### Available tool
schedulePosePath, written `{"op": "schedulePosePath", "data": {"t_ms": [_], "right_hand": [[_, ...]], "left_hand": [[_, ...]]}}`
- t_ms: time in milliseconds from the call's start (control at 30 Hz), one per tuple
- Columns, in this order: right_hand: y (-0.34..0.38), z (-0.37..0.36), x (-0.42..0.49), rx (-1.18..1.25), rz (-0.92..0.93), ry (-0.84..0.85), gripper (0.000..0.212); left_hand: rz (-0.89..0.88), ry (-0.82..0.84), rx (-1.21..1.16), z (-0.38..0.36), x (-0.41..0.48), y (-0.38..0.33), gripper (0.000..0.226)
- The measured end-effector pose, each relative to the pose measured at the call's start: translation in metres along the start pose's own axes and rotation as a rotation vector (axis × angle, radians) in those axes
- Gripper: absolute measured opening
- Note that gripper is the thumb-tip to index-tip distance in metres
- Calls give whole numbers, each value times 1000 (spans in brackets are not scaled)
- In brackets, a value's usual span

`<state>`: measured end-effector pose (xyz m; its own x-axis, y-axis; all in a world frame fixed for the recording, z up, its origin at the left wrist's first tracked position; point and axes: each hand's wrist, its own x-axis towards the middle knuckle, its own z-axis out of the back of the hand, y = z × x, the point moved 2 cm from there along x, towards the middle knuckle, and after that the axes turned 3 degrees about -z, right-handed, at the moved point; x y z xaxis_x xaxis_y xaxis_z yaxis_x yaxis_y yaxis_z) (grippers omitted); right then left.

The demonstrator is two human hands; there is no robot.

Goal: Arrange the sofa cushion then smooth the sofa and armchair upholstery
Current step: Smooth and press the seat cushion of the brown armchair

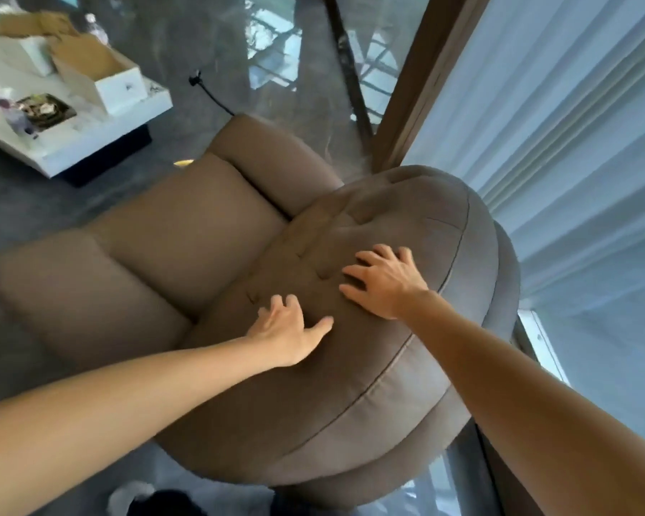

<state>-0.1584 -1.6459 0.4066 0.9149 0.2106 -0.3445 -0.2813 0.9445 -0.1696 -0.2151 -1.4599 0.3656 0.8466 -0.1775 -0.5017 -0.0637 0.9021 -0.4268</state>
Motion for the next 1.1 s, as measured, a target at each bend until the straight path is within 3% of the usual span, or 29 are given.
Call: {"op": "schedulePosePath", "data": {"t_ms": [100, 233, 833, 1100], "right_hand": [[-22, -3, 13, -38, 131, 28, 69], [-20, -15, 24, -77, 213, 5, 78], [-40, -18, 29, -50, 272, -95, 81], [-81, -23, 46, -73, 331, -91, 77]], "left_hand": [[52, -74, -99, -7, -9, -19, 105], [-16, 51, -117, -31, -7, -38, 142], [28, -5, -190, -52, 9, -47, 141], [58, 7, -239, -67, 34, -85, 145]]}}
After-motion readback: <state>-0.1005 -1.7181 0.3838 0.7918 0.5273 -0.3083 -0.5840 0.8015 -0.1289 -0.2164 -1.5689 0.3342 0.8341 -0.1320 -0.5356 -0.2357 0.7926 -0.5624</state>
